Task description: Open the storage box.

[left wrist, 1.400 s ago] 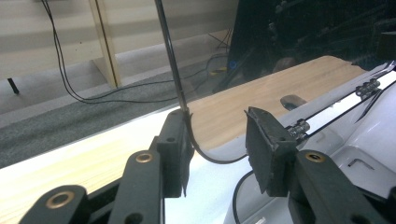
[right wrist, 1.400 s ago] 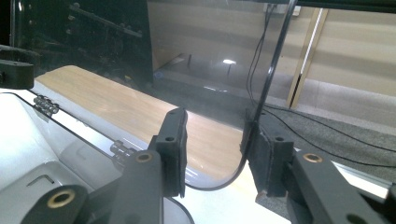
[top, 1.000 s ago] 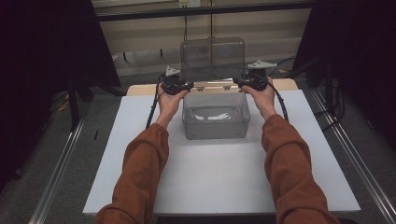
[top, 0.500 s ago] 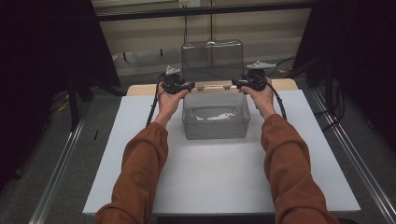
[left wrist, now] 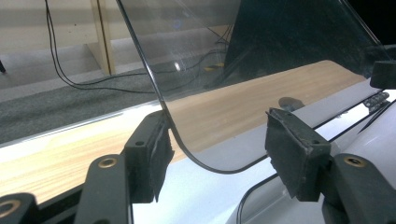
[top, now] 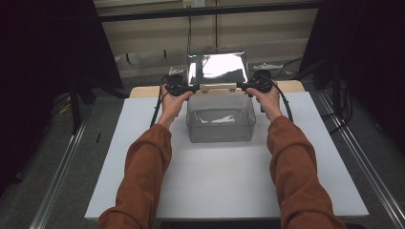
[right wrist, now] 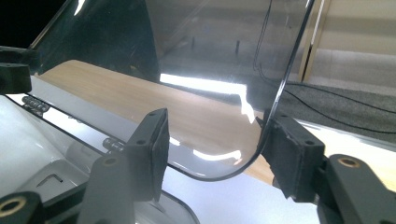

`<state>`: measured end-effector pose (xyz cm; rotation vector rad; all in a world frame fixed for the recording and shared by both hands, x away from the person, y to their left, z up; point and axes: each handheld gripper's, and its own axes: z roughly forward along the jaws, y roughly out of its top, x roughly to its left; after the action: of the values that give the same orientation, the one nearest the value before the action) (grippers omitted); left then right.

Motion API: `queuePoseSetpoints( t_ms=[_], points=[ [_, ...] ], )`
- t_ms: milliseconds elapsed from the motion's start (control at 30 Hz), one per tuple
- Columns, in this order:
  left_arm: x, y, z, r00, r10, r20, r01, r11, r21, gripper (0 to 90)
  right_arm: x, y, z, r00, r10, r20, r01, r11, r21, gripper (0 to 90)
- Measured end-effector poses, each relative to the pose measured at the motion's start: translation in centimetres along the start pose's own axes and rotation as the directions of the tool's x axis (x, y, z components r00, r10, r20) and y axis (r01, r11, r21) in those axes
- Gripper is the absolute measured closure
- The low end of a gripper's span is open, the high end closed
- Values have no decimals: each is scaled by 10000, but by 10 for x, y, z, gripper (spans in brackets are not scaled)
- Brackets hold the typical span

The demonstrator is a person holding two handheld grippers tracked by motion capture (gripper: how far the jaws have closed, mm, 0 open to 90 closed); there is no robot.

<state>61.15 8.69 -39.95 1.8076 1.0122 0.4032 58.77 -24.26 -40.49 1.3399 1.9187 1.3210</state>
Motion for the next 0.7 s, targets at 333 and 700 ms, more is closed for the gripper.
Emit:
queuePoseSetpoints(
  t_ms=[333, 700],
  points=[
    [2, 1, 1, 9990, -429, 152, 426, 9989, 169, 405, 0, 2, 2, 9995, 331, -10, -330, 9991, 277, 407],
    [3, 1, 2, 9967, -801, 137, 795, 9961, 384, 405, -1, 3, 4, 9957, 922, -45, -918, 9944, 528, 400]
  ],
)
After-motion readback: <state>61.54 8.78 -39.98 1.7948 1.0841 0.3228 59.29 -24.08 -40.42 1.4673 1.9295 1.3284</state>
